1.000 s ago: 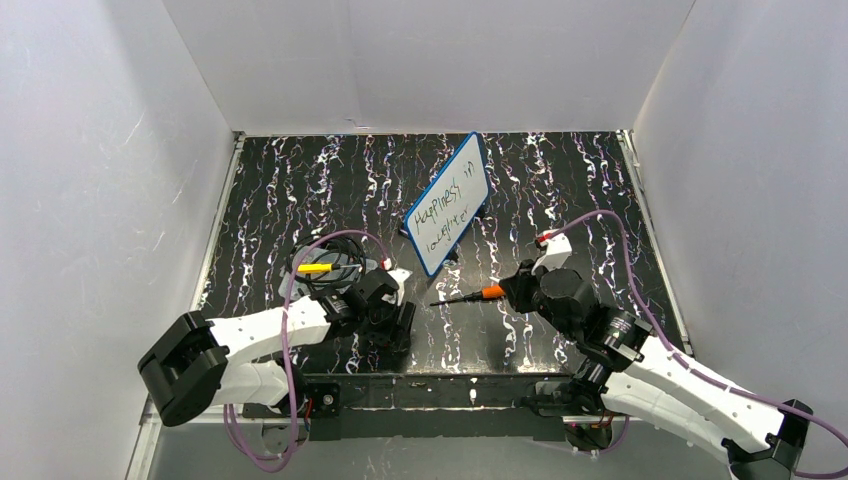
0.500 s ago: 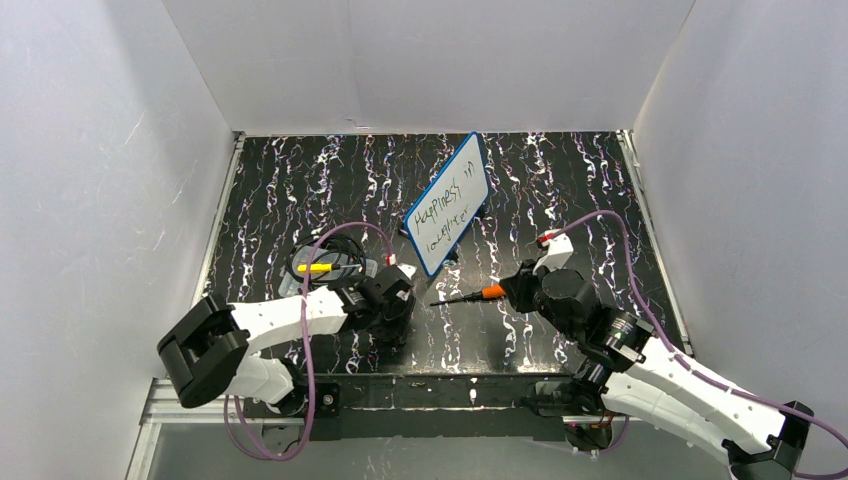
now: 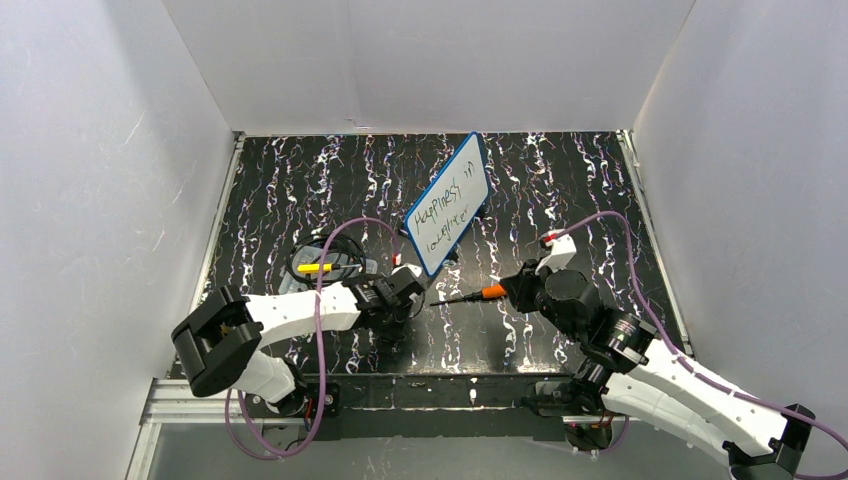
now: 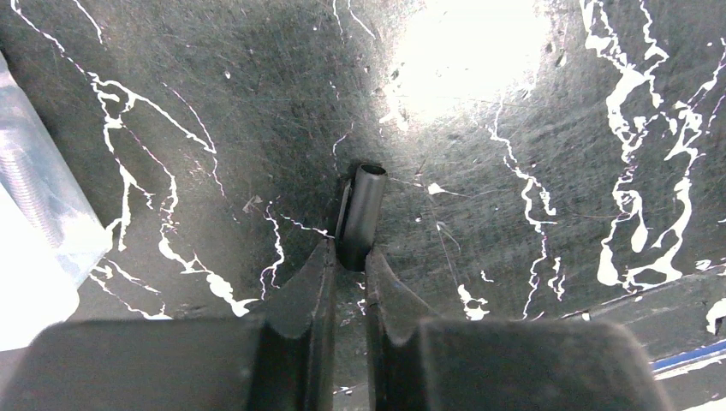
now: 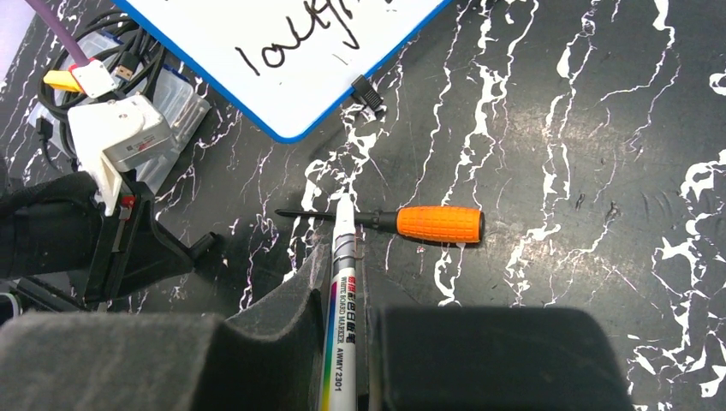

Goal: Write a sentence on the whiteboard
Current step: Close the whiteboard marker at the center of the board.

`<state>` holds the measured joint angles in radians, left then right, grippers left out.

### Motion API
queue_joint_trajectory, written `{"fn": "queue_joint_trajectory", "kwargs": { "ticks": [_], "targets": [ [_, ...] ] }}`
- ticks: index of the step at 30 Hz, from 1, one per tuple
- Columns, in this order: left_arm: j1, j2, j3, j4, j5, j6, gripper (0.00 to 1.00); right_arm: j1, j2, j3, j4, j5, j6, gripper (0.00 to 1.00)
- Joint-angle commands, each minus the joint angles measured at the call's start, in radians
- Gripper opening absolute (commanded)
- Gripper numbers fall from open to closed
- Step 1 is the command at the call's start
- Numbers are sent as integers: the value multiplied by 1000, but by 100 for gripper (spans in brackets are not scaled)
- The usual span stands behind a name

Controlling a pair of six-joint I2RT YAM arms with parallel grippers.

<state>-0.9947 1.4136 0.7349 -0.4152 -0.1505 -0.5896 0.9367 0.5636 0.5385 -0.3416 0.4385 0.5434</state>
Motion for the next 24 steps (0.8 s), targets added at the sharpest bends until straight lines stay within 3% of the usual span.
{"fn": "queue_joint_trajectory", "kwargs": {
  "ticks": [1,7,14,24],
  "targets": [
    [-3,-24,-19,-42,-42,12,0,4,0,17,31,-49,-8,3],
    [-2,-274,-114,100,69,93,0,4,52,44,59,-227,-20,2],
    [2,-588,-101,60,261,245,0,3,160,188,119,-604,53,1],
    [9,-762,-20,-33,432,423,0,-9,304,370,46,-873,-9,1]
  ]
}}
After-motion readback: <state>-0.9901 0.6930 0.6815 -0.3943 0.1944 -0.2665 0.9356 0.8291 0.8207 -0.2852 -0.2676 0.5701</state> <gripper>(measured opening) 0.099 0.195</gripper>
